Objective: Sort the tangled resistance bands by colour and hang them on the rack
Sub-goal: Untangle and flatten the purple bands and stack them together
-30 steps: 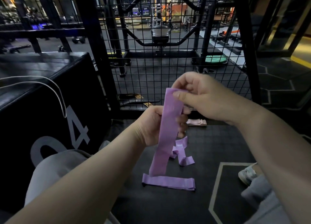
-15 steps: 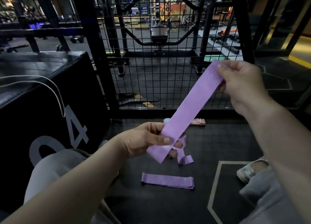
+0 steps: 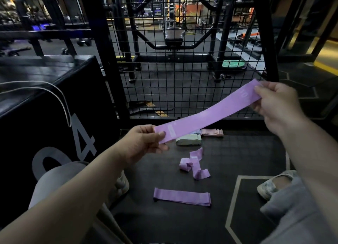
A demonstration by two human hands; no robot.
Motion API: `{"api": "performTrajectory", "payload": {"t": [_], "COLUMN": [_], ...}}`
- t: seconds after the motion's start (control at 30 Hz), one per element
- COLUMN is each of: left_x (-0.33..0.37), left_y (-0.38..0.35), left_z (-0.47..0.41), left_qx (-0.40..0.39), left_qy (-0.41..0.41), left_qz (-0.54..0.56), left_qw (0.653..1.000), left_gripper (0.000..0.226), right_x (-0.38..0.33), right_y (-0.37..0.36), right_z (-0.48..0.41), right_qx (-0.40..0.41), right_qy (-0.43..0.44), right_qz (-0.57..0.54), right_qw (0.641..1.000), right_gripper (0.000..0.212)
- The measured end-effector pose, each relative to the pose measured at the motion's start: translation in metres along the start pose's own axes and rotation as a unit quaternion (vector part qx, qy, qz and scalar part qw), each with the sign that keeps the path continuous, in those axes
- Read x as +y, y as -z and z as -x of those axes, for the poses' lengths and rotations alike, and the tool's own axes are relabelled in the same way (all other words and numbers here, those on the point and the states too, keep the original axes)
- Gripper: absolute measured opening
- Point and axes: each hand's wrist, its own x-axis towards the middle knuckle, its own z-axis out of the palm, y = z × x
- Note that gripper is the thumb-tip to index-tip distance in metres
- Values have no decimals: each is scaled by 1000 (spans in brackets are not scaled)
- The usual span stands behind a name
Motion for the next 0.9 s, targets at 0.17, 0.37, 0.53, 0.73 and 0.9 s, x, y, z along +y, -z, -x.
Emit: {"api": "performTrajectory", "payload": {"t": [0.17,0.37,0.53,0.73,0.9], "left_x": [5,-6,-27,-39,-37], "left_y": [13,25,23,-9,-33], "left_z": [-9,-11,-10,-14,-17], "left_qx": [138,225,237,168,63], "left_qy": [-32,-12,-32,-43,-54], "left_qz": [-6,-51,-131,-215,-234], "left_qw": [990,973,962,961,969], "left_gripper": [7,7,11,13,15], "right_x": [23,59,102,137,137], "right_y": [6,8,16,21,16], "right_z": [-1,8,24,47,51], "right_qx": [-32,-115,-204,-327,-424], "right_qy": [-44,-90,-103,-146,-151], "right_qz": [44,140,332,479,571], "right_qw": [998,979,915,801,687], "right_gripper": [8,16,11,7,10]}}
